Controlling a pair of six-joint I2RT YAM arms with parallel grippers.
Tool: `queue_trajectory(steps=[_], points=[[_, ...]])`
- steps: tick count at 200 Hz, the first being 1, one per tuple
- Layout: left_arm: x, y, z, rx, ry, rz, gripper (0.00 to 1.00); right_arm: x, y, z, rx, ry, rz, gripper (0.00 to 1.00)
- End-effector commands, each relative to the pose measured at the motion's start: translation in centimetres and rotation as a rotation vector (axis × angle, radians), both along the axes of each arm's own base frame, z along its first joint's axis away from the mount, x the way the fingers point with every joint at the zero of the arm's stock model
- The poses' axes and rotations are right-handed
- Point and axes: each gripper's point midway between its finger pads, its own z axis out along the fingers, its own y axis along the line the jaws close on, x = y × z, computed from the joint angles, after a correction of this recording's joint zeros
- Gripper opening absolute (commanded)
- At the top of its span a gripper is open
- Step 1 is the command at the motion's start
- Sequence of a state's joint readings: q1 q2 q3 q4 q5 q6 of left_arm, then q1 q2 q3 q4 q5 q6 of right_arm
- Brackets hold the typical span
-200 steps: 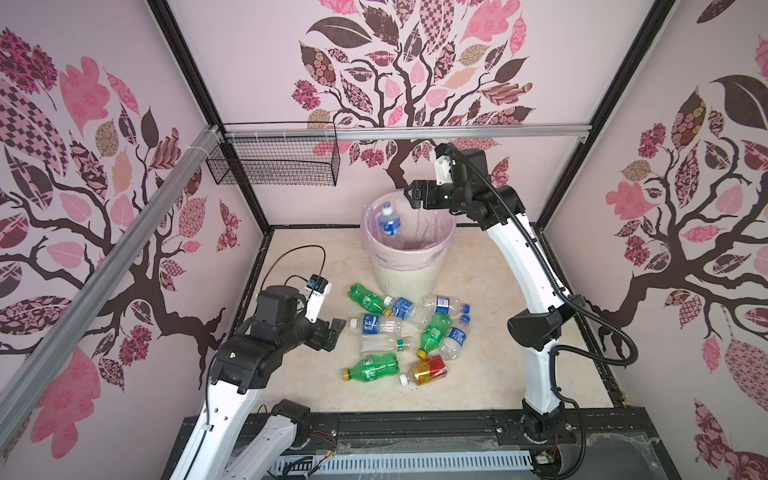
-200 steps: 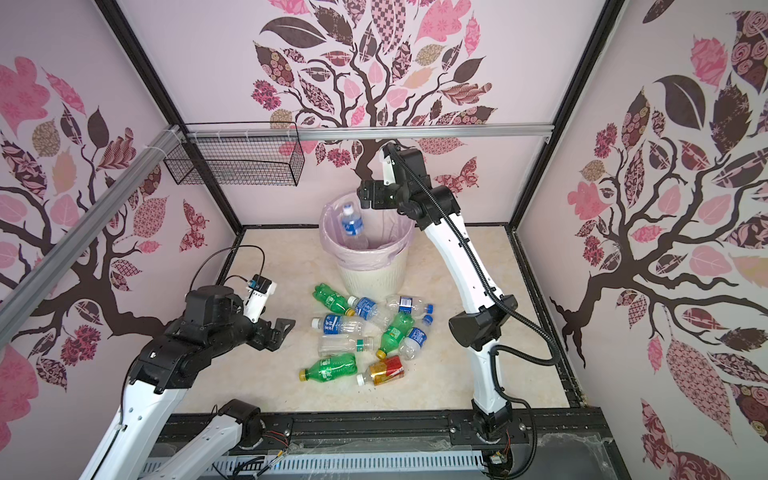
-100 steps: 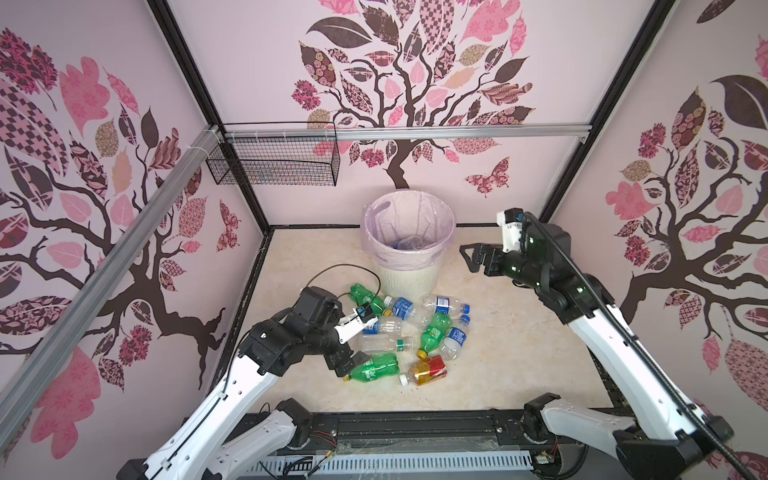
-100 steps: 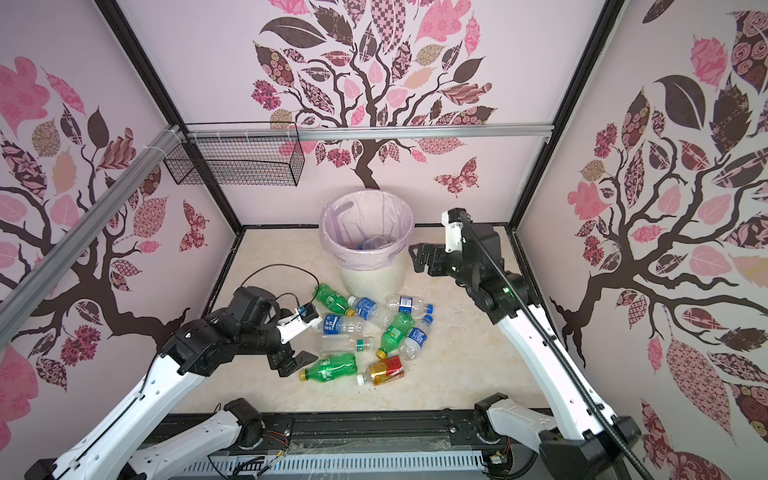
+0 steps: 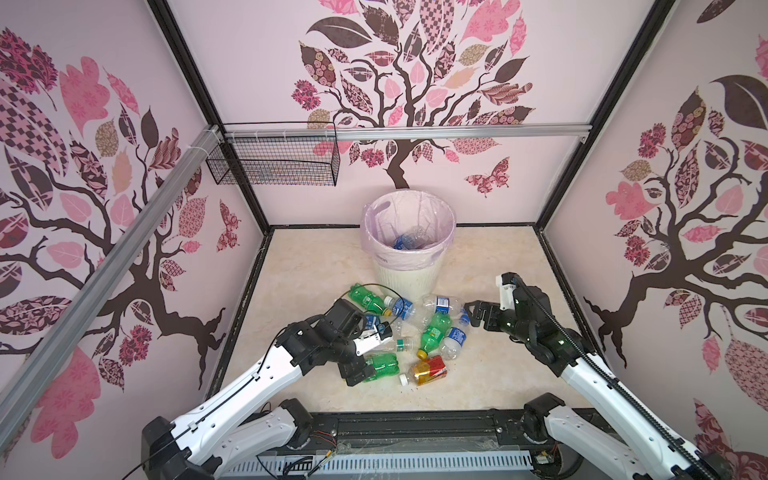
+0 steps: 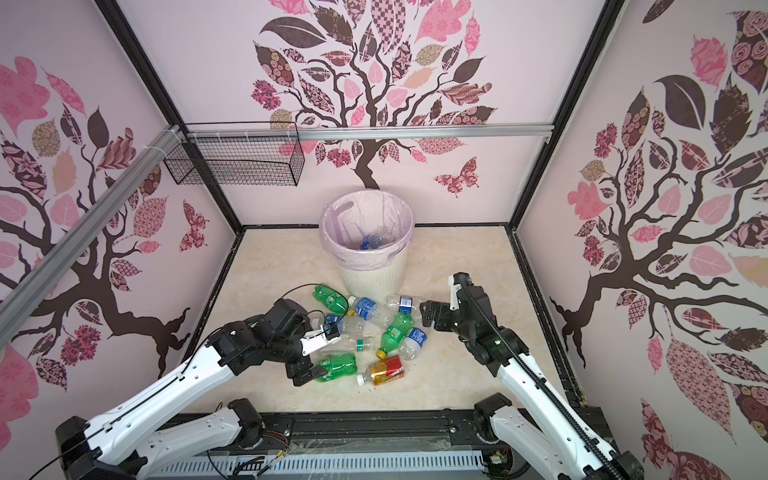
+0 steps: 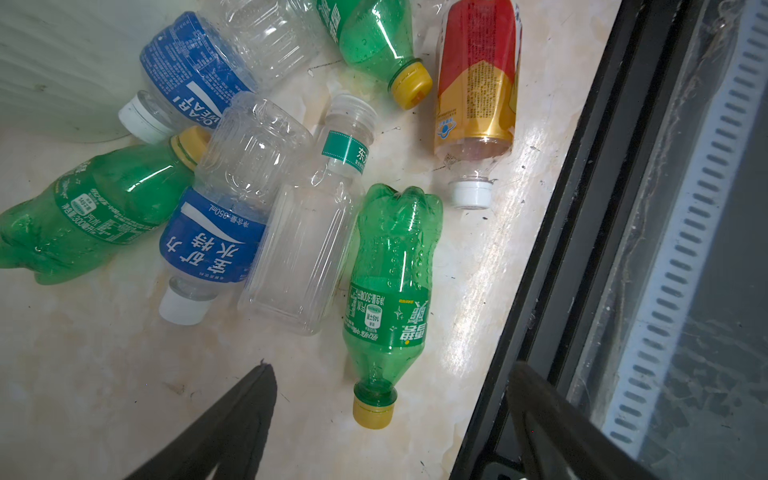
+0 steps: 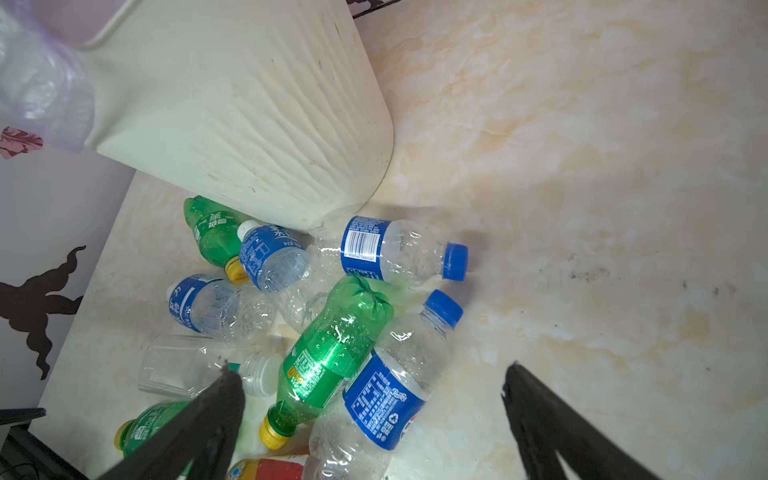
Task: Throw the plastic bottles in the bin
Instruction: 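Reach the left gripper to the nearest green soda bottle while the right arm withdraws, then close the left gripper around the green soda bottle and lift it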
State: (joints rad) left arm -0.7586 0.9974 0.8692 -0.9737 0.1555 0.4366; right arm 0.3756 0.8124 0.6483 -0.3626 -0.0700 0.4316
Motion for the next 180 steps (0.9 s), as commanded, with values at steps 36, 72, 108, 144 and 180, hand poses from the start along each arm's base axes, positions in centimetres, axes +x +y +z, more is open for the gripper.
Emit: queue_trajectory(steps=[36, 72, 108, 144, 180], points=[[1.5, -1.0, -2.3, 0.030, -0.031, 0.027, 0.91, 0.6, -1.1, 0.4, 0.008, -0.061, -0.071, 1.00], [1.1, -1.4, -4.3, 0.095, -0.002, -0.004, 0.90, 0.5, -1.4, 0.1, 0.004, -0.070, -0.088, 1.00], [1.5, -1.8, -5.9, 0.126, 0.020, 0.000, 0.88, 0.5, -1.6, 0.5, 0.019, -0.087, -0.099, 1.00], [1.5, -2.3, -7.6, 0.150, 0.063, -0.007, 0.86, 0.4, -1.5, 0.7, 0.019, -0.094, -0.094, 1.00], [1.1, -2.3, -8.8, 0.183, 0.101, -0.024, 0.86, 0.3, -1.7, 0.7, 0.017, -0.101, -0.102, 1.00]])
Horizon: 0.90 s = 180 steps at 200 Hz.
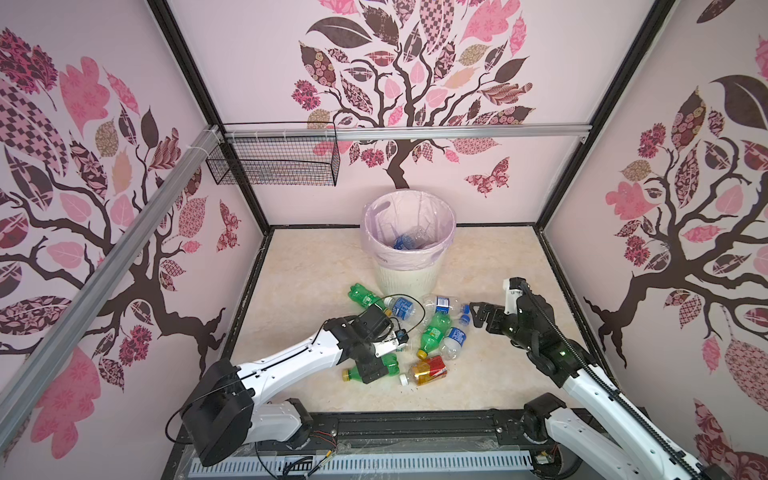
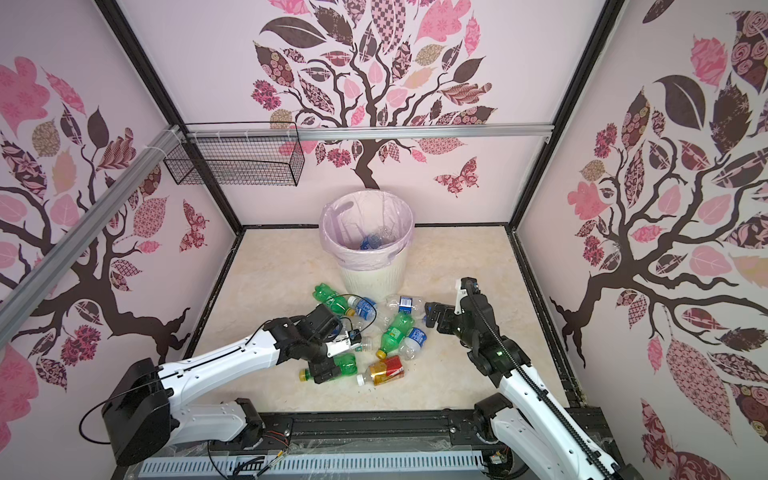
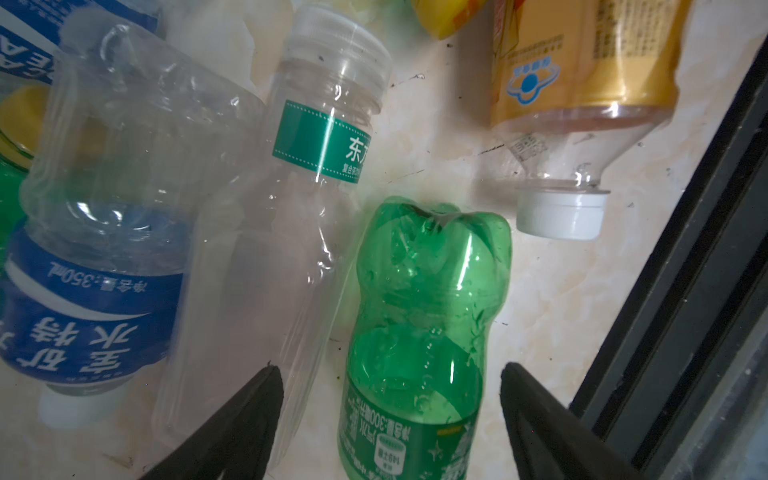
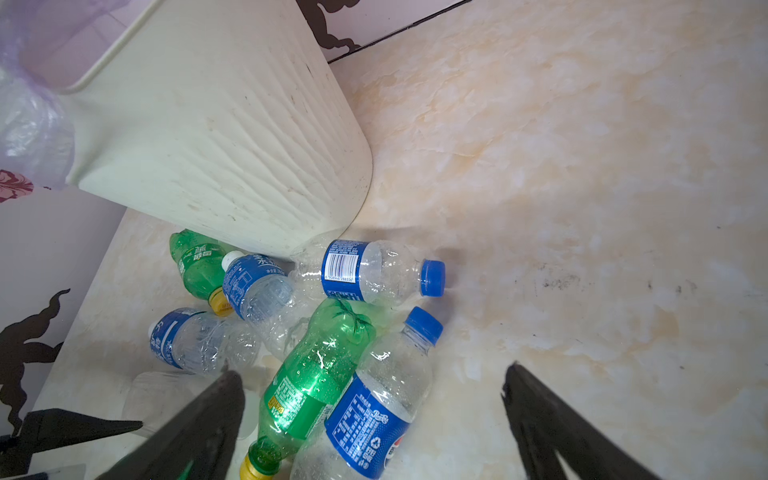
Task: Throw the plastic bottles in the bin
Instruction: 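Close the left gripper around the green soda bottle and lift it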
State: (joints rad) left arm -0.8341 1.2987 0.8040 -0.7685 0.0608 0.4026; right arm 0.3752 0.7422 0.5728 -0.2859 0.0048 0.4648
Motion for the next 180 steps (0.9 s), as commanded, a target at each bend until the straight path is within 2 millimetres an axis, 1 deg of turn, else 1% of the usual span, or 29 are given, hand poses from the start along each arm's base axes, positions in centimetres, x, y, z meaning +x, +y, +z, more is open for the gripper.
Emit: queue_trajectory(steps=[1, 27, 47, 71, 75, 87, 113, 133, 146, 165, 180], points=[[-0.8, 0.0, -1.3, 0.013, 0.043, -0.013, 0.86, 0.1, -0.4, 0.8, 0.003, -0.032, -0.020, 1.00], [-1.3, -0.1, -2.0, 0.025, 0.074, -0.022, 0.85, 0.1, -0.5, 0.8, 0.005, -0.036, -0.023, 1.00], [-1.9, -0.3, -2.2, 0.027, 0.109, -0.038, 0.79, 0.1, -0.5, 0.7, 0.004, -0.035, -0.026, 1.00], [-2.0, -0.1, -2.6, 0.056, 0.102, -0.045, 0.79, 0.2, -0.4, 0.6, 0.005, -0.029, -0.025, 1.00], [-1.9, -0.1, -2.5, 0.060, 0.094, -0.046, 0.77, 0.2, -0.4, 0.6, 0.004, -0.028, -0.025, 0.99], [-1.8, 0.0, -2.1, 0.066, 0.072, -0.045, 0.77, 0.2, -0.4, 0.6, 0.004, -0.027, -0.025, 1.00], [-1.4, 0.0, -0.4, 0.024, 0.010, -0.041, 0.77, 0.3, -0.3, 0.6, 0.010, -0.021, -0.023, 1.00], [-2.0, 0.3, 0.7, -0.006, 0.006, -0.049, 0.77, 0.3, -0.2, 0.4, 0.017, -0.016, -0.023, 0.99], [-2.7, 0.5, 0.9, -0.017, 0.028, -0.061, 0.77, 0.3, -0.2, 0.3, 0.021, -0.012, -0.026, 1.00], [-3.5, 0.2, 1.0, -0.046, 0.063, -0.074, 0.76, 0.3, -0.1, 0.1, 0.032, -0.009, -0.028, 1.00], [-3.8, 0.2, 0.4, -0.042, 0.078, -0.080, 0.72, 0.2, -0.1, 0.1, 0.036, -0.005, -0.027, 1.00]])
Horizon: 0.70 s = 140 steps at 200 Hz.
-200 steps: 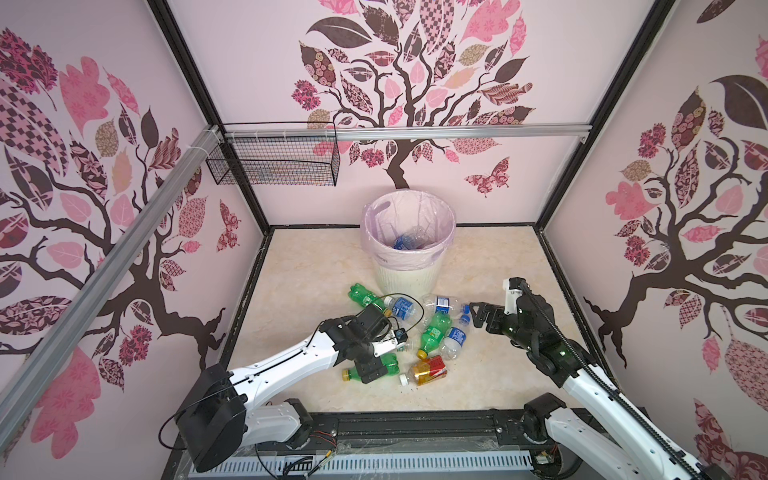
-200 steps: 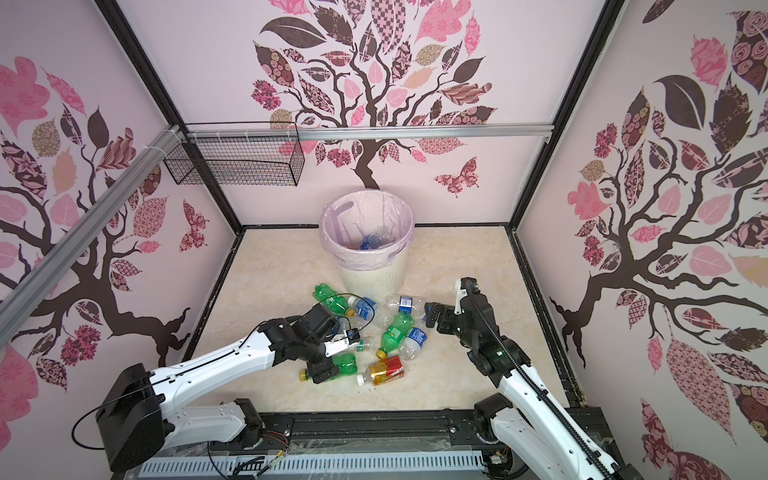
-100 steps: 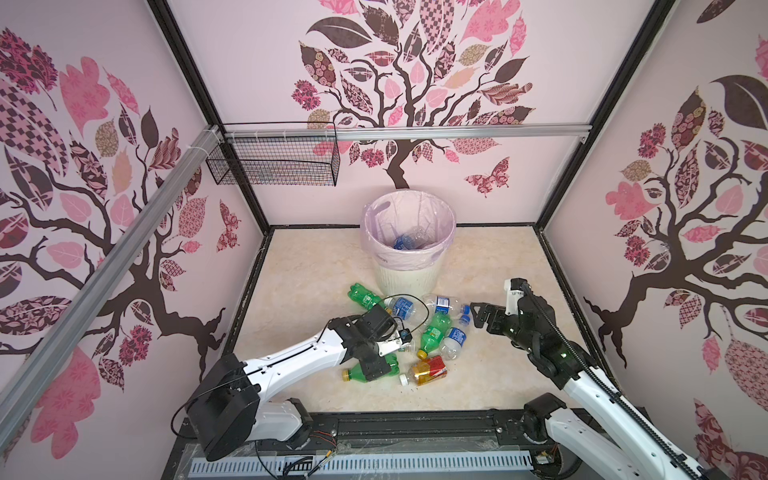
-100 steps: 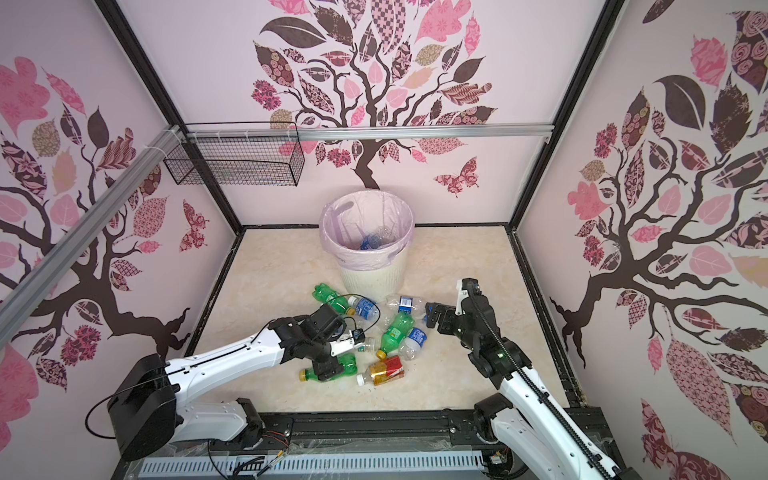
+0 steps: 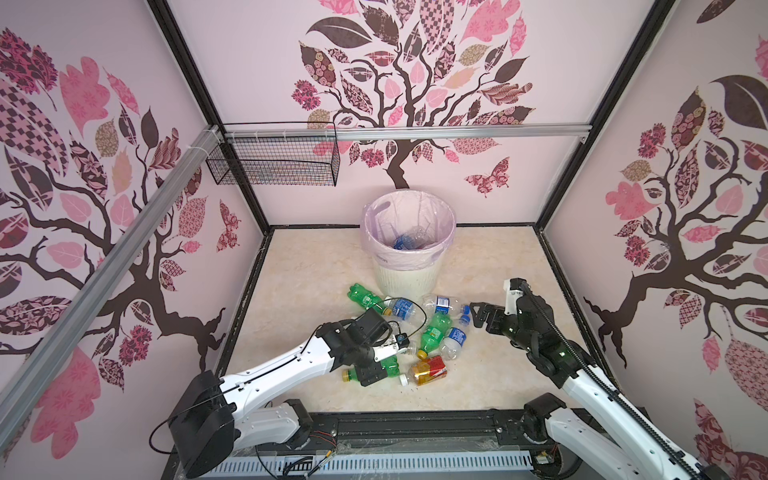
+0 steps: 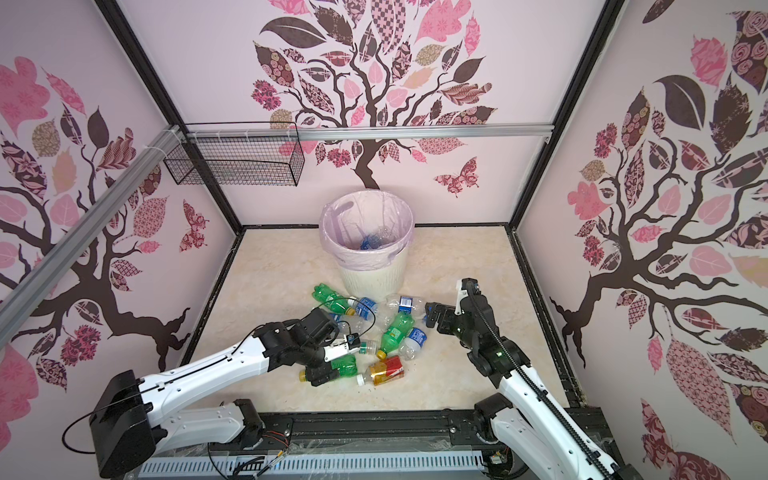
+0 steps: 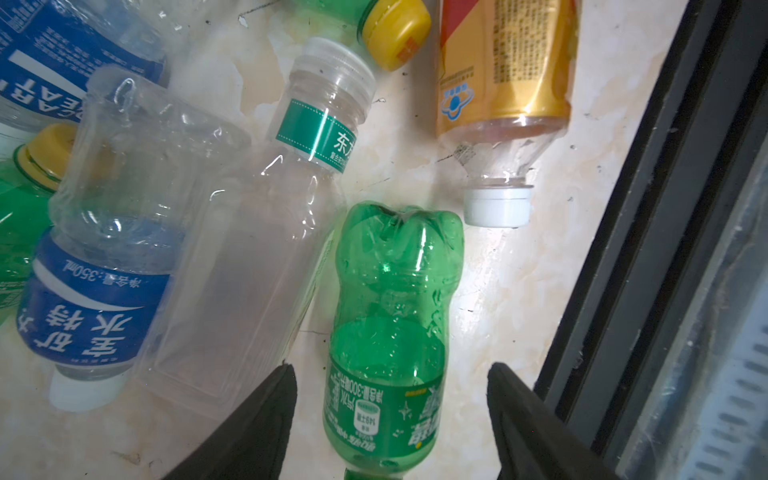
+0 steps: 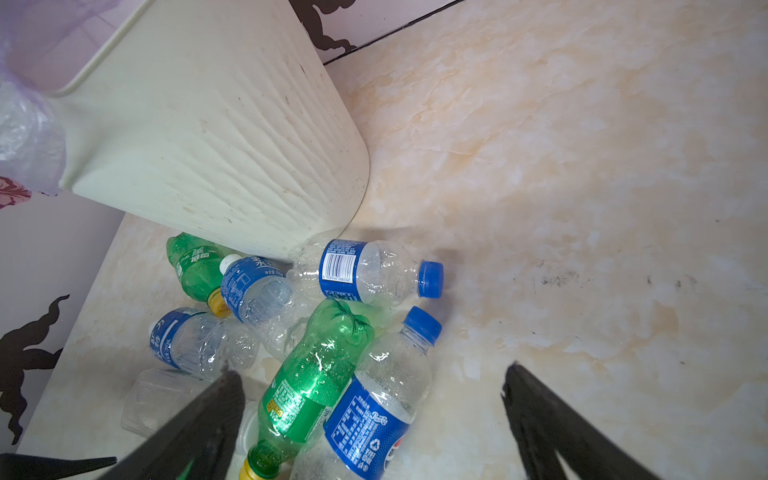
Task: Throw the plastic bottles in the bin
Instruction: 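Close the left gripper around the green soda bottle and lift it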
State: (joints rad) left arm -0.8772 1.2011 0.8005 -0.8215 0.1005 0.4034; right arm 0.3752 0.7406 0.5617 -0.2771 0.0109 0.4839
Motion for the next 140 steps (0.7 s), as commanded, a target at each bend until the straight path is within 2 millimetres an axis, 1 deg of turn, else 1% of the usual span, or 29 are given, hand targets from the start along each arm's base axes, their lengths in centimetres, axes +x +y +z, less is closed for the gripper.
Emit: queue_trajectory(steps=[1, 13, 30, 68, 106, 116, 122, 140], points=[[-1.7, 0.6, -1.5, 0.019, 0.077, -0.024, 0.72, 0.2, 0.0, 0.4, 0.024, -0.011, -0.012, 1.00], [-1.7, 0.8, -2.1, 0.044, 0.089, -0.026, 0.69, 0.1, 0.0, 0.4, 0.025, -0.011, -0.012, 1.00], [-1.8, 0.9, -3.1, 0.086, 0.112, -0.030, 0.68, 0.0, -0.1, 0.6, 0.022, -0.016, -0.012, 1.00], [-0.9, 1.3, -5.4, 0.180, 0.104, -0.016, 0.72, -0.2, -0.1, 0.6, 0.029, -0.019, -0.012, 1.00], [-1.2, 1.3, -6.3, 0.205, 0.140, -0.024, 0.71, -0.4, -0.3, 0.5, 0.030, -0.021, -0.015, 0.99], [-1.3, 1.5, -6.5, 0.214, 0.145, -0.025, 0.68, -0.4, -0.3, 0.5, 0.029, -0.021, -0.017, 1.00], [-1.4, 1.3, -6.5, 0.212, 0.148, -0.026, 0.65, -0.4, -0.3, 0.5, 0.030, -0.023, -0.019, 1.00], [-1.4, 1.1, -6.2, 0.203, 0.152, -0.036, 0.59, -0.4, -0.3, 0.5, 0.030, -0.022, -0.020, 1.00]])
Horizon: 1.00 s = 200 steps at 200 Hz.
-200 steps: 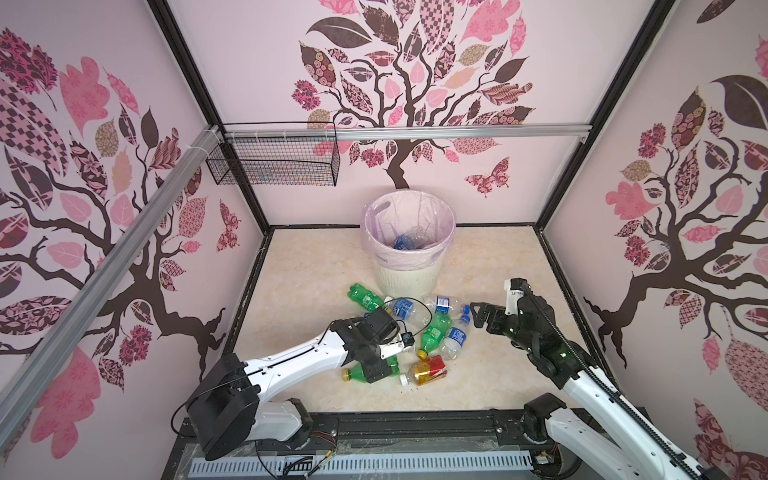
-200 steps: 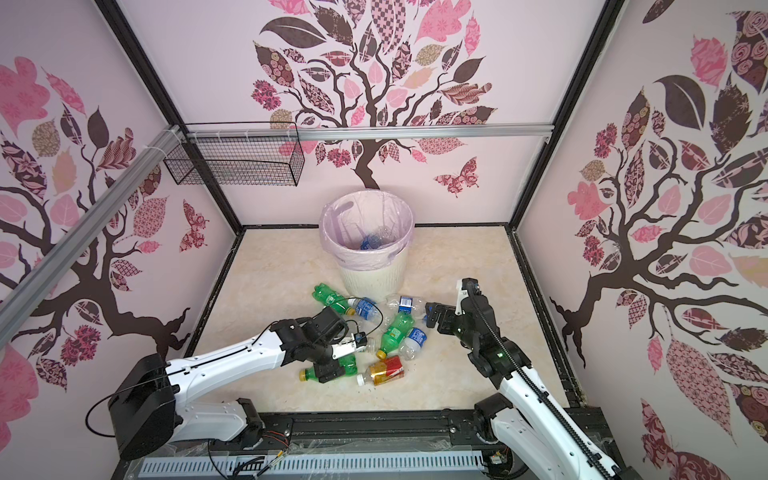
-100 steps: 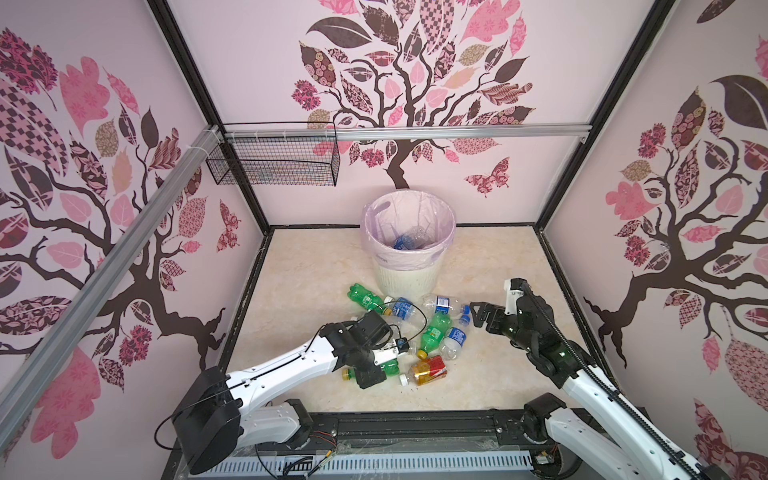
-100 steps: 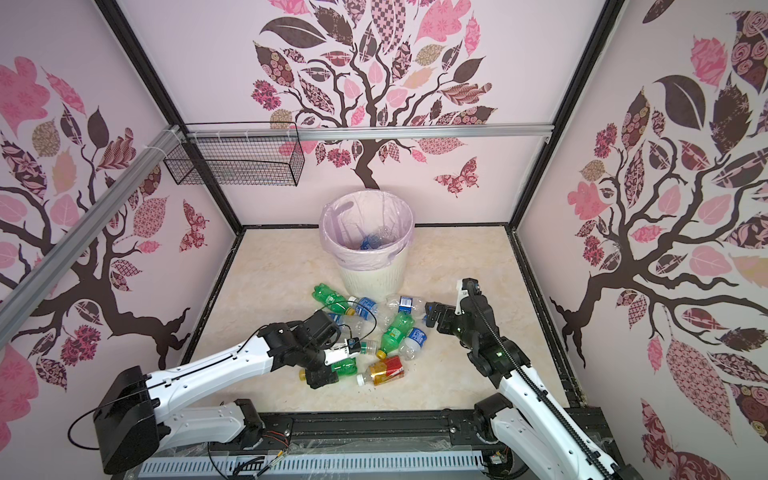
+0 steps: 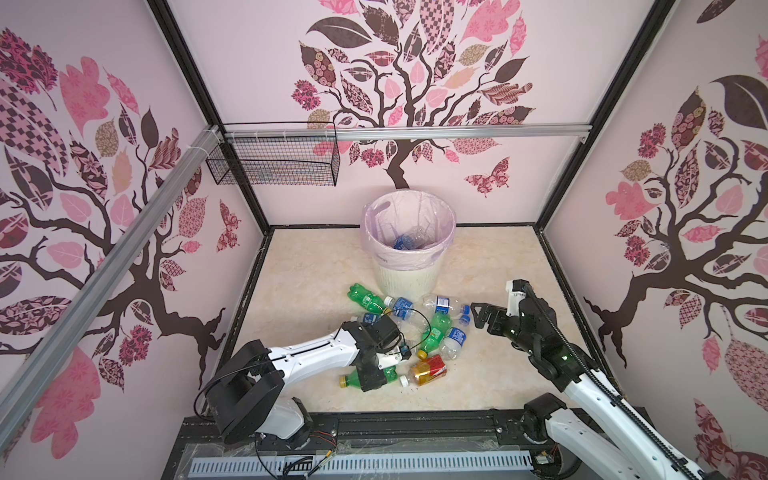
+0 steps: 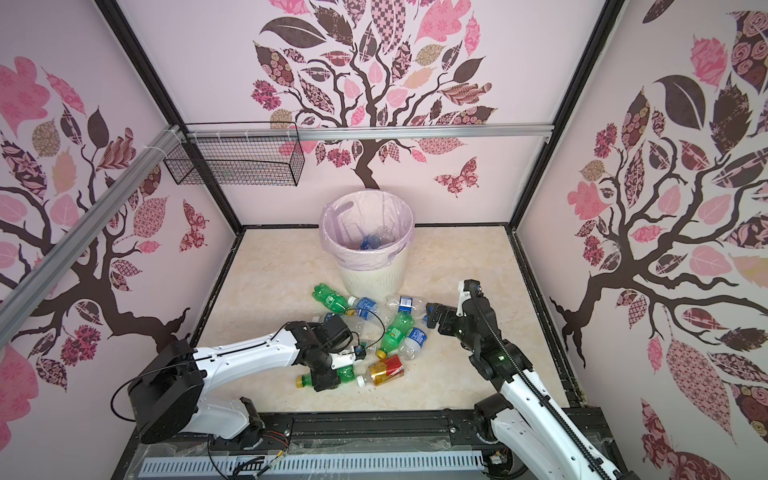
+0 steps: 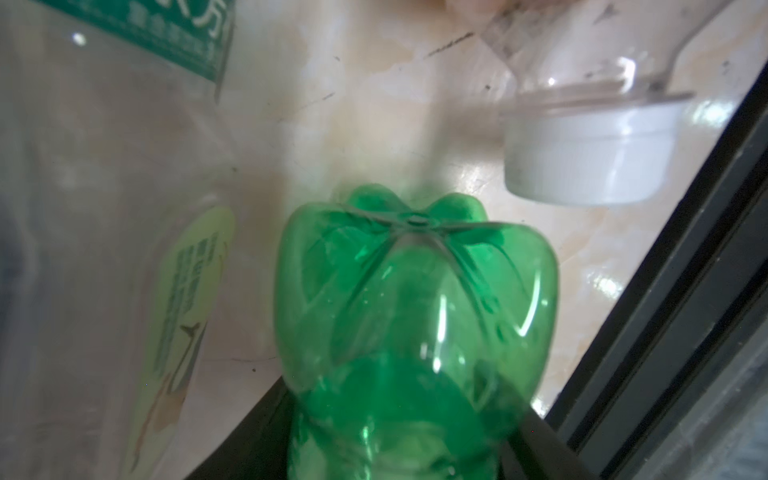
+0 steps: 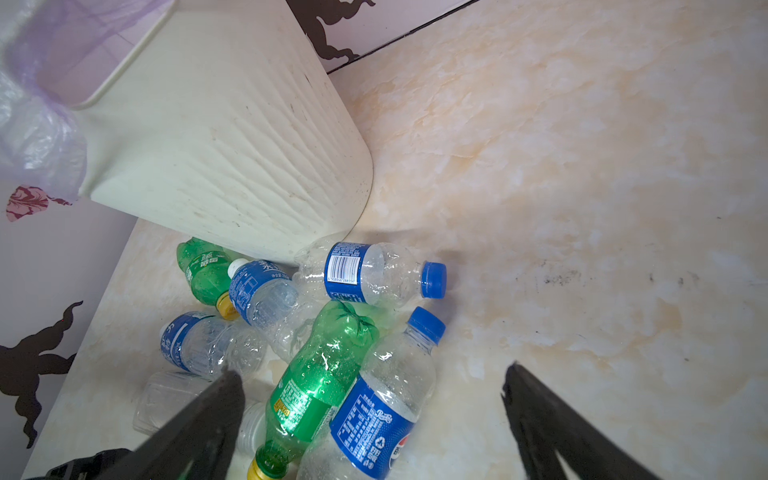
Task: Throw the plastic bottles in the bin
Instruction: 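Close the left gripper around the green soda bottle and lift it, then carry the green bottle over the bin with the left gripper and release it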
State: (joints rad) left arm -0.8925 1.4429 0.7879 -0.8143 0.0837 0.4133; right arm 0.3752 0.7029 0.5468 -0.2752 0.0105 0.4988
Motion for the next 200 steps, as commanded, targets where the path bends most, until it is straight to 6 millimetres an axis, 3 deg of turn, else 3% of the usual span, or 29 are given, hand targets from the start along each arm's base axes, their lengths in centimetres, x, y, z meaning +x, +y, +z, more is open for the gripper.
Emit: queue_trajectory(steps=[1, 37, 117, 141, 173, 200], points=[[-0.4, -0.1, -0.2, -0.002, 0.011, -0.013, 0.58, -0.1, -0.2, 0.2, 0.009, -0.004, -0.012, 1.00], [0.4, -0.4, 2.7, -0.066, -0.071, -0.003, 0.55, -0.1, -0.4, 0.1, -0.006, 0.005, -0.018, 1.00], [2.0, 0.0, 16.1, -0.529, -0.449, 0.182, 0.53, -0.3, -0.6, -1.6, -0.027, 0.080, -0.031, 1.00], [3.0, 1.0, 21.0, -0.671, -0.578, 0.299, 0.52, -0.2, -0.5, -1.8, -0.032, 0.093, -0.025, 0.99], [3.5, 2.1, 29.1, -0.901, -0.729, 0.387, 0.53, -0.3, -0.1, -1.8, -0.037, 0.106, 0.002, 0.99], [4.9, 2.2, 35.3, -0.986, -0.843, 0.433, 0.53, -0.4, 0.1, -2.2, -0.041, 0.133, 0.013, 0.99]])
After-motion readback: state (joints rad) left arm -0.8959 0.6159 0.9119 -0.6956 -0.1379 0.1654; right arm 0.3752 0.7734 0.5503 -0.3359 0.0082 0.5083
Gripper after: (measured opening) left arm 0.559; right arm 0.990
